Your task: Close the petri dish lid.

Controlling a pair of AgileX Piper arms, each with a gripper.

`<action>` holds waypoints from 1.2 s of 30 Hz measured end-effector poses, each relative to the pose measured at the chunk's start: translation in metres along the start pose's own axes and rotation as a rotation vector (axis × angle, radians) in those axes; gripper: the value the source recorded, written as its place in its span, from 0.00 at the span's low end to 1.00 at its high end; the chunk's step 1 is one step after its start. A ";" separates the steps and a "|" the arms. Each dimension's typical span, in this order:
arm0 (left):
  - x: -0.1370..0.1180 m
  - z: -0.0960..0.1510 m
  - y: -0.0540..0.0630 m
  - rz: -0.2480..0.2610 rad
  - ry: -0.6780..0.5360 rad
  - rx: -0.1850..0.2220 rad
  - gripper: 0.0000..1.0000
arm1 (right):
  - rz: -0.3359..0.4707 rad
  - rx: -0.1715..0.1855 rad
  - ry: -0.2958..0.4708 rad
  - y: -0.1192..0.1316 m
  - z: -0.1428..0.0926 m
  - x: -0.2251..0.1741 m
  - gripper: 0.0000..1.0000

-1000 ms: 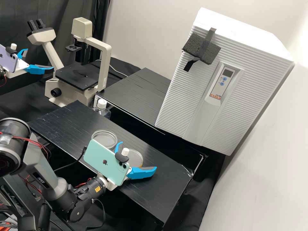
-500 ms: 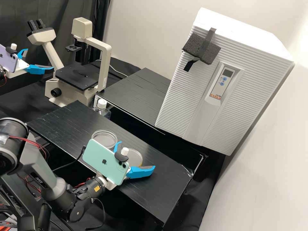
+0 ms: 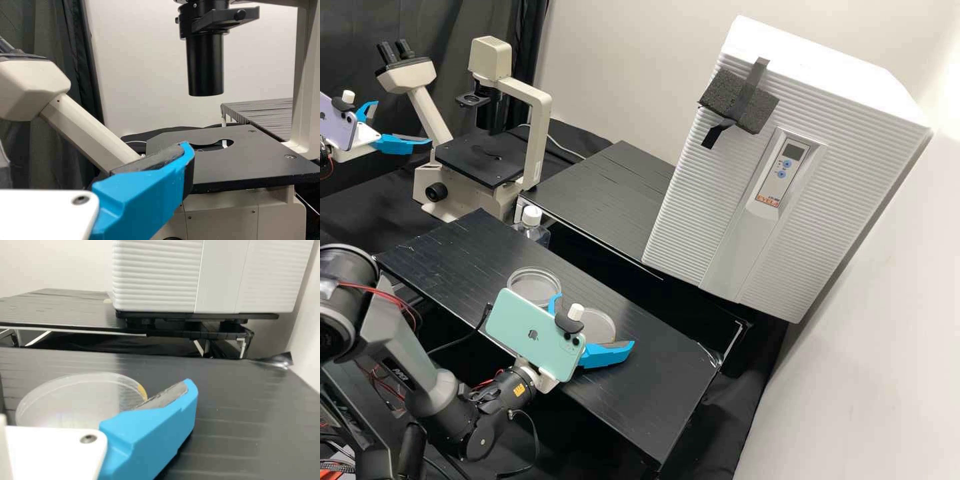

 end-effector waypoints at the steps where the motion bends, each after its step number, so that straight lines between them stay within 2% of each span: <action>1: 0.000 0.000 0.000 0.000 0.000 0.000 1.00 | -0.002 0.000 -0.001 0.000 0.000 0.000 1.00; 5: 0.000 0.000 0.000 0.000 0.000 0.000 1.00 | -0.012 0.002 0.000 -0.002 0.002 0.001 1.00; 6: 0.000 0.000 0.000 0.000 0.000 0.000 1.00 | -0.013 -0.003 0.001 -0.002 0.002 0.002 0.00; 17: 0.000 0.000 0.000 0.000 0.000 0.000 1.00 | -0.036 0.005 -0.003 -0.007 0.004 0.006 0.00; 26: 0.000 0.000 0.000 0.000 0.000 0.000 1.00 | -0.012 0.019 -0.004 -0.006 0.005 0.008 0.00; 36: 0.000 0.000 0.000 0.000 0.000 0.000 1.00 | -0.007 0.017 -0.005 -0.007 0.005 0.010 0.00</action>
